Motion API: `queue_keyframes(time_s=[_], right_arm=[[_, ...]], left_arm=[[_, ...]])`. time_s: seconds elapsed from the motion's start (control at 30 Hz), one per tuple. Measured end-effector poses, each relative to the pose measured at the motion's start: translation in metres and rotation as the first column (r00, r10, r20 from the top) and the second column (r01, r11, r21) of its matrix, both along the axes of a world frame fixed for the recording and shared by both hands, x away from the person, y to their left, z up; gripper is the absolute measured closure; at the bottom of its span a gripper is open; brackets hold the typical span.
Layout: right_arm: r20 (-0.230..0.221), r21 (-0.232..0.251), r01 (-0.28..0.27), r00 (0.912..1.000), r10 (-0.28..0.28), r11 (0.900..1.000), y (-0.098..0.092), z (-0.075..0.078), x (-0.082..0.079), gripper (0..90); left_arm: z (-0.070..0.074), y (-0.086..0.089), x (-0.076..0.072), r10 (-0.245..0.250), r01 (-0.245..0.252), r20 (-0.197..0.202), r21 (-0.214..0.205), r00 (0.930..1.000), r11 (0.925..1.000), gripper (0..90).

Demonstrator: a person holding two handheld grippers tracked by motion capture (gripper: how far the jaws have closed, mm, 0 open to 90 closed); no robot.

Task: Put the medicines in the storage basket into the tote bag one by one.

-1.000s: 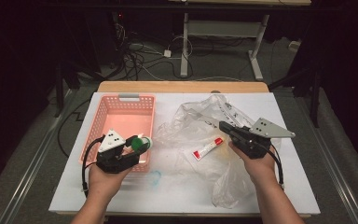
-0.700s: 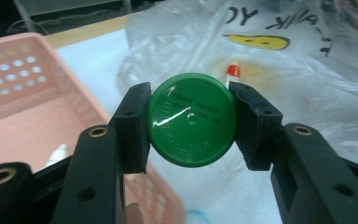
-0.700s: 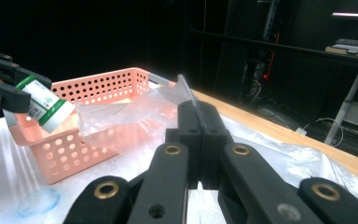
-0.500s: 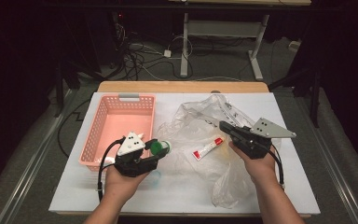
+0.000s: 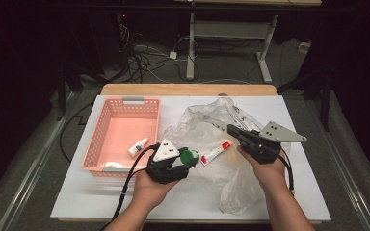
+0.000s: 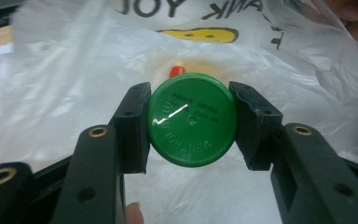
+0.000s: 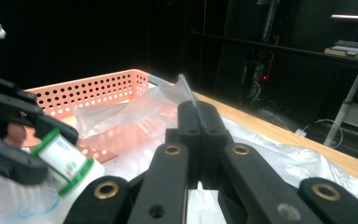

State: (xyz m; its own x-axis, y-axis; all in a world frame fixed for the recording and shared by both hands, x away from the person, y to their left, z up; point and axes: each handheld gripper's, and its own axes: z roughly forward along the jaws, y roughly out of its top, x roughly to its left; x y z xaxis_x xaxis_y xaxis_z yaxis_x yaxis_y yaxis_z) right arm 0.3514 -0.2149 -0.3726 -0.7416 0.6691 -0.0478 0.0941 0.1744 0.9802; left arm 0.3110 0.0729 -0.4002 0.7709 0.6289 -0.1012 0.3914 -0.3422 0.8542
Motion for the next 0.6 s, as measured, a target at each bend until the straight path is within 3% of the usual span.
queue_keyframes(time_s=[0.4, 0.6], right_arm=[[-0.005, 0.01, -0.002, 1.0, 0.002, 0.9999, 0.0, 0.001, 0.0, 90.0], [0.0, 0.013, -0.002, 1.0, 0.002, 0.9999, -0.001, 0.001, 0.0, 90.0]], left_arm=[[-0.02, -0.055, 0.024, -0.055, 0.055, -0.012, 0.026, 0.9984, 0.9981, 50.7], [-0.034, -0.077, 0.042, -0.056, 0.056, -0.023, 0.043, 0.9982, 0.9975, 50.6]])
